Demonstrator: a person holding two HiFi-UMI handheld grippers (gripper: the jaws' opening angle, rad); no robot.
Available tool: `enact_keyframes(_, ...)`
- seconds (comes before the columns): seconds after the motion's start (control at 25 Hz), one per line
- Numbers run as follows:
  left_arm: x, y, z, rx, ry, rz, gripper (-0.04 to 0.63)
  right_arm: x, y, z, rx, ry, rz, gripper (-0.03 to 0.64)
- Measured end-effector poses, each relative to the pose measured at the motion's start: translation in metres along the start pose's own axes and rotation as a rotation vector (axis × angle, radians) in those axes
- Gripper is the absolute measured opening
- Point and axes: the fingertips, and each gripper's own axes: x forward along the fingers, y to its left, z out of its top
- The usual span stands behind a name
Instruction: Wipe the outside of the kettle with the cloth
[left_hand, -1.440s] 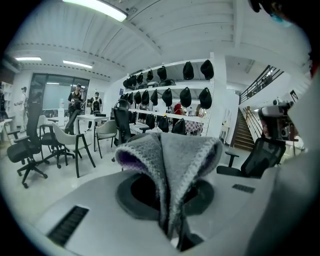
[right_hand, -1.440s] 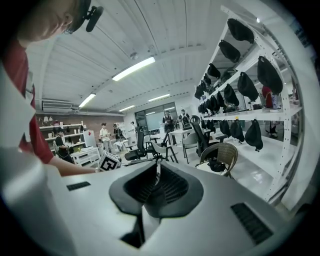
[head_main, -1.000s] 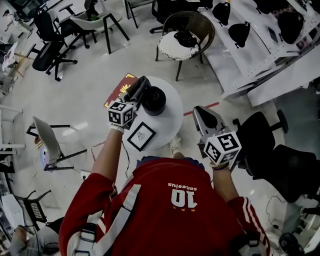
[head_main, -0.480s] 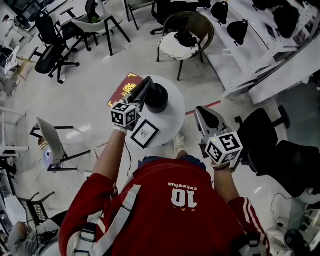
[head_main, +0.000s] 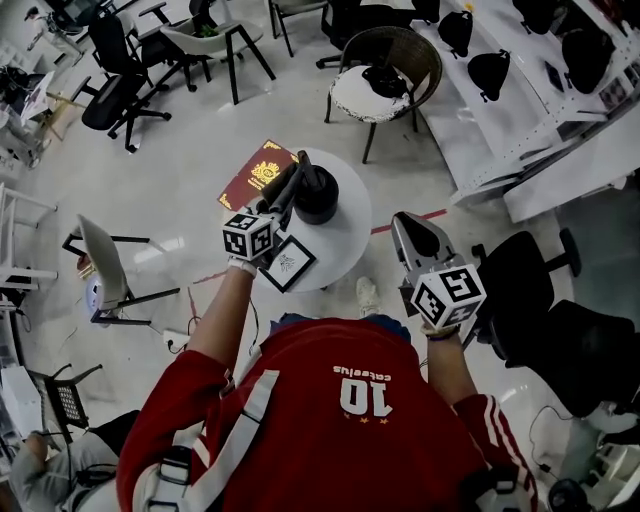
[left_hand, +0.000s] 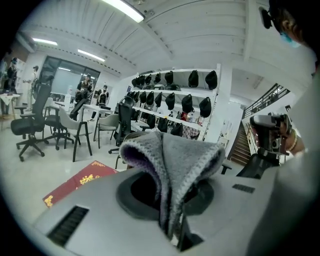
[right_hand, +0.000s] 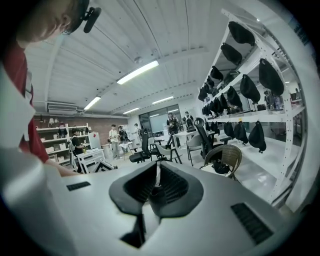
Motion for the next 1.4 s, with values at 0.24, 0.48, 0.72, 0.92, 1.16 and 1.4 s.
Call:
enact_keyframes(0.24, -0.004, -0.008, -0.009, -0.043, 0.008, 0.044, 0.048, 0.015, -0.011, 0.006, 0.006, 0.010, 0.072, 0.034)
enact_keyframes(0.48, -0.005, -0.019, -0.009, -0.058, 0.005, 0.043, 0.048, 0.032, -0.013, 0.015, -0.019, 0.014, 0.142, 0.034)
enact_keyframes(0.72, 0.001, -0.029, -0.009, -0.095, -0.013, 0.027, 0.048, 0.038, -0.022, 0.017, -0.024, 0.022, 0.182, 0.034)
enact_keyframes(0.92, 0.011, -0.044, -0.011, -0.056, 0.018, -0.006, 0.048, 0.043, -0.027, 0.018, -0.017, 0.022, 0.207, 0.034)
enact_keyframes(1.16, 0.029, -0.056, -0.010, -0.035, 0.051, -0.048, 0.048, 0.046, -0.039, 0.019, -0.011, 0.030, 0.233, 0.034)
enact_keyframes(1.4, 0.044, -0.061, -0.009, -0.037, 0.065, -0.056, 0.048, 0.047, -0.053, 0.020, -0.007, 0.034, 0.242, 0.034)
